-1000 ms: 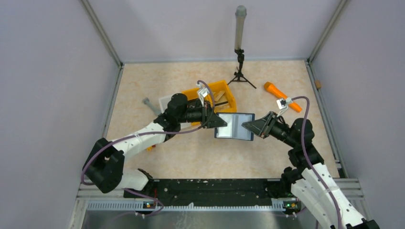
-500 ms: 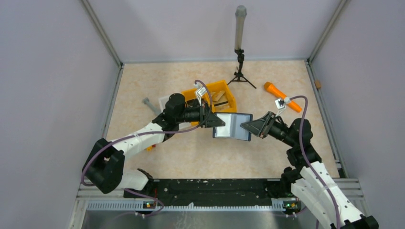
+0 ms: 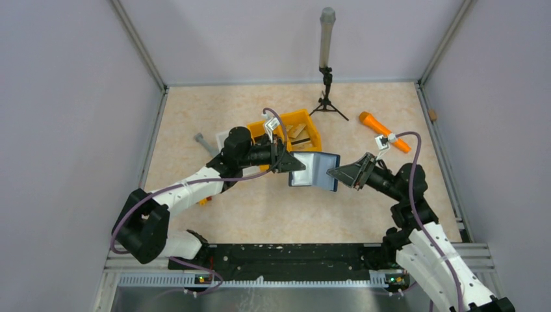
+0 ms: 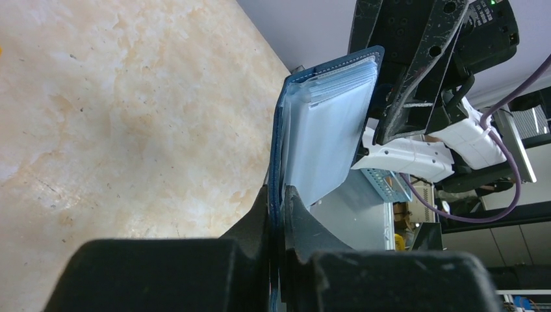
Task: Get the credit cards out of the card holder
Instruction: Remove the credit card from the card holder.
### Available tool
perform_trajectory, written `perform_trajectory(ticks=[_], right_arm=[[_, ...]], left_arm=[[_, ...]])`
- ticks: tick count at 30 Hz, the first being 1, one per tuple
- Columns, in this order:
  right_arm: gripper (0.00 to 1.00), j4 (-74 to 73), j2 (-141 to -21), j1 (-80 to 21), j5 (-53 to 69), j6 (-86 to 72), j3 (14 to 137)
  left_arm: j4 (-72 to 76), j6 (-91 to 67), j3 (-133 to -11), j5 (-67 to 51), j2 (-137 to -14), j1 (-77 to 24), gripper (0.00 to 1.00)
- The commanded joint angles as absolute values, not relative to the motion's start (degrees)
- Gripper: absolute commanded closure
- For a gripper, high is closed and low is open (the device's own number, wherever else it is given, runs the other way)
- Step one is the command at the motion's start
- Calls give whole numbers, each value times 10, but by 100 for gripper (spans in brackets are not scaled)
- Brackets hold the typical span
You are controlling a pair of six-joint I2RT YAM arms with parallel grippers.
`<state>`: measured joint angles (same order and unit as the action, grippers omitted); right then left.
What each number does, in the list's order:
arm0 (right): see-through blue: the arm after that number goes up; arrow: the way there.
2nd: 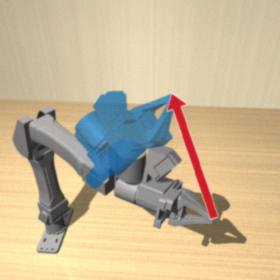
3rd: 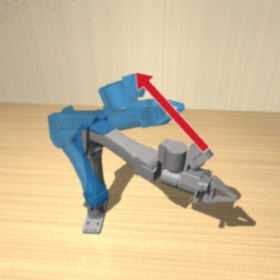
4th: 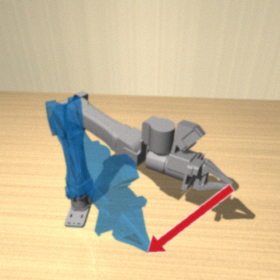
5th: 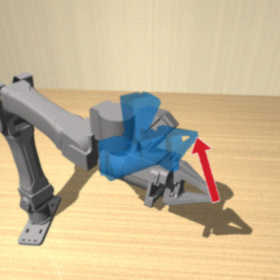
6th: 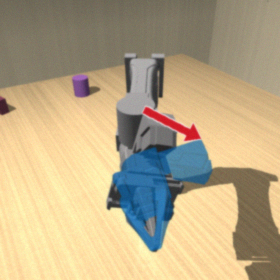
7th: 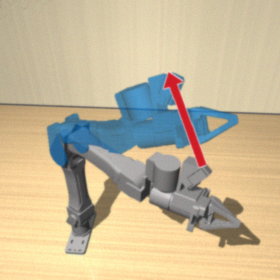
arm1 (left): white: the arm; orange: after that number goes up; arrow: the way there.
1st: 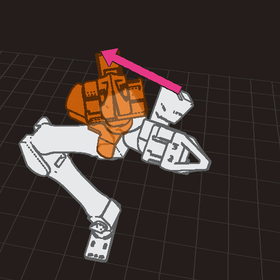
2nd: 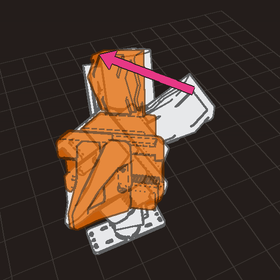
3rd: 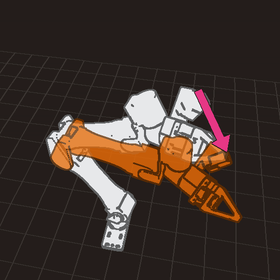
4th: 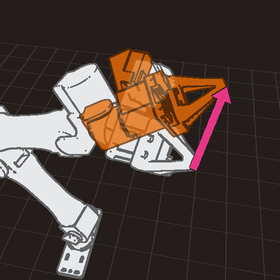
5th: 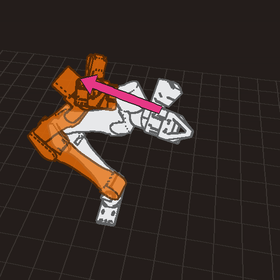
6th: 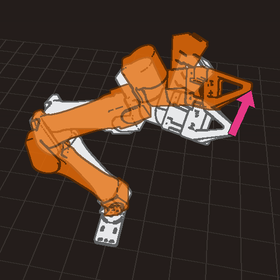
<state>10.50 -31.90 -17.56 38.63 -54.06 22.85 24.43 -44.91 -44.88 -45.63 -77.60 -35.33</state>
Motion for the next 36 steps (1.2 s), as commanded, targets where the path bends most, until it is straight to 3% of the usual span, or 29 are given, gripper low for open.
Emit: perform_trajectory(ticks=[1, 5, 10, 15, 20, 36], right_arm=[[65, 112, -307, -173, 386, -532, 230], [65, 125, -307, -173, 392, -537, 228], [75, 123, -308, -173, 393, -535, 229], [93, 131, -310, -173, 392, -538, 226], [100, 161, -314, -173, 401, -553, 223], [100, 64, -329, -173, 368, -484, 262]], left_arm=[[283, -458, -457, -458, -758, -350, 100], [278, -456, -458, -455, -760, -351, 100], [281, -459, -458, -457, -763, -351, 100], [281, -458, -458, -460, -770, -350, 100], [288, -461, -459, -459, -786, -355, 100], [308, -469, -505, -444, -843, -419, 98]])
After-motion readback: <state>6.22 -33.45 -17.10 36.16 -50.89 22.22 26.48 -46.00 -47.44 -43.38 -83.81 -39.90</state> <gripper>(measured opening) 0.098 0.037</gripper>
